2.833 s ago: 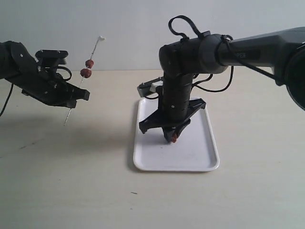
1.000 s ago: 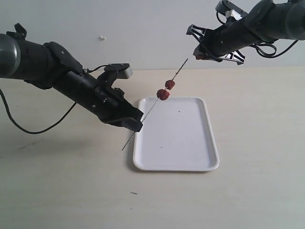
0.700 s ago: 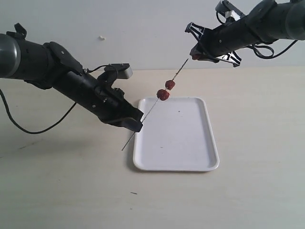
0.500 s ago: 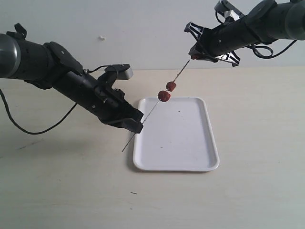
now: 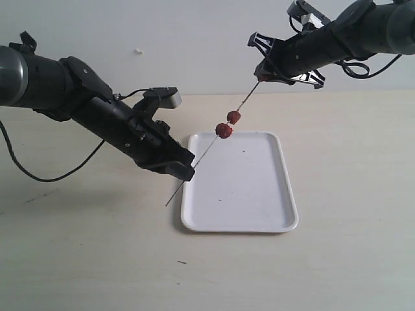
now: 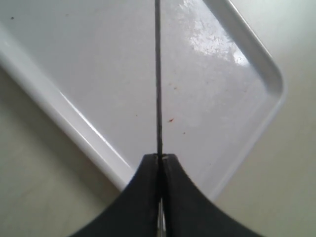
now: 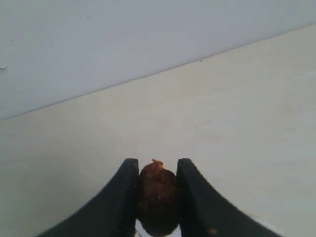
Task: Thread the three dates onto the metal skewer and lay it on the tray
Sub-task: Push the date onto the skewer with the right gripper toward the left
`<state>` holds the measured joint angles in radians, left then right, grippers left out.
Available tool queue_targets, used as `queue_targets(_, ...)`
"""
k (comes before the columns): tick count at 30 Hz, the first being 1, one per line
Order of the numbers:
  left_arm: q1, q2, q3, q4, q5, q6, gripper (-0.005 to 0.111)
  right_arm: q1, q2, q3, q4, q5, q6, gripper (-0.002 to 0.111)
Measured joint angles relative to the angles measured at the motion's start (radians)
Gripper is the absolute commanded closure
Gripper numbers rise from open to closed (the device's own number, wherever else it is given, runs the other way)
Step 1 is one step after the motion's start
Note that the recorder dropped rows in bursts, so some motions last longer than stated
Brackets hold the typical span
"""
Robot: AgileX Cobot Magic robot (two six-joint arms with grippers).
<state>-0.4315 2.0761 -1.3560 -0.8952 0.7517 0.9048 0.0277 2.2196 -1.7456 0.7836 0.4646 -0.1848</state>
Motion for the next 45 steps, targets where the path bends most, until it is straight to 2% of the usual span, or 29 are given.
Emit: queue_targets(45,0.0,0.002,0.0,-0.018,-0.01,-0.004,0.107,0.015,0.0,0.0,0.036,0.084,-0.095,0.081)
